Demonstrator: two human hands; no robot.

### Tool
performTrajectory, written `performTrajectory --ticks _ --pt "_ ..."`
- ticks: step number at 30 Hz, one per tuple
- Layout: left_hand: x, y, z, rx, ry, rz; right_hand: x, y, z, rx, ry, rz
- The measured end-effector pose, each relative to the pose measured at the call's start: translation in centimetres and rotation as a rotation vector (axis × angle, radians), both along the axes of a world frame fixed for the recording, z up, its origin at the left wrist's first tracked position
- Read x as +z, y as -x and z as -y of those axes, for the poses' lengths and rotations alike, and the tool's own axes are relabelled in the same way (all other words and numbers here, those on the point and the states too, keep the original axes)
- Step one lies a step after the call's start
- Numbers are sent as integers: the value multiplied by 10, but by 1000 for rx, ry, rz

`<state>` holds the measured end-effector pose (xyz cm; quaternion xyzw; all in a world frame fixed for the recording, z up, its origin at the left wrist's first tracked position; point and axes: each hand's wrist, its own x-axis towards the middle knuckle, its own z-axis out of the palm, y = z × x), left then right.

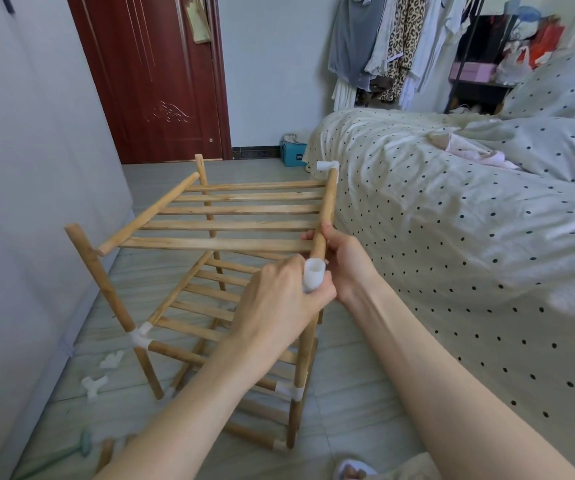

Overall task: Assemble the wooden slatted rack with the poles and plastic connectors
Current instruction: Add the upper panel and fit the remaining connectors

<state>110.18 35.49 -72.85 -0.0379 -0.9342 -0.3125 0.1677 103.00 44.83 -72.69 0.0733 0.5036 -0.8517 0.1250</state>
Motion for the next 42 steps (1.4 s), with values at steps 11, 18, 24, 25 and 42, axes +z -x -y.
performTrajectory --ticks 11,18,24,25,42 --pt "-1 -3 16 -2 249 -144 -26 -14 -9 316 -223 -163" --pt "4 -3 20 75 417 -144 -24 -38 -37 784 -365 -242" --pt "0 0 17 95 412 -181 -24 -47 -27 641 -683 -491" --pt "-1 1 16 112 415 -188 -27 -49 -25 602 -703 -511" --pt "-9 -2 22 222 345 -356 -37 -53 -12 513 -727 -624"
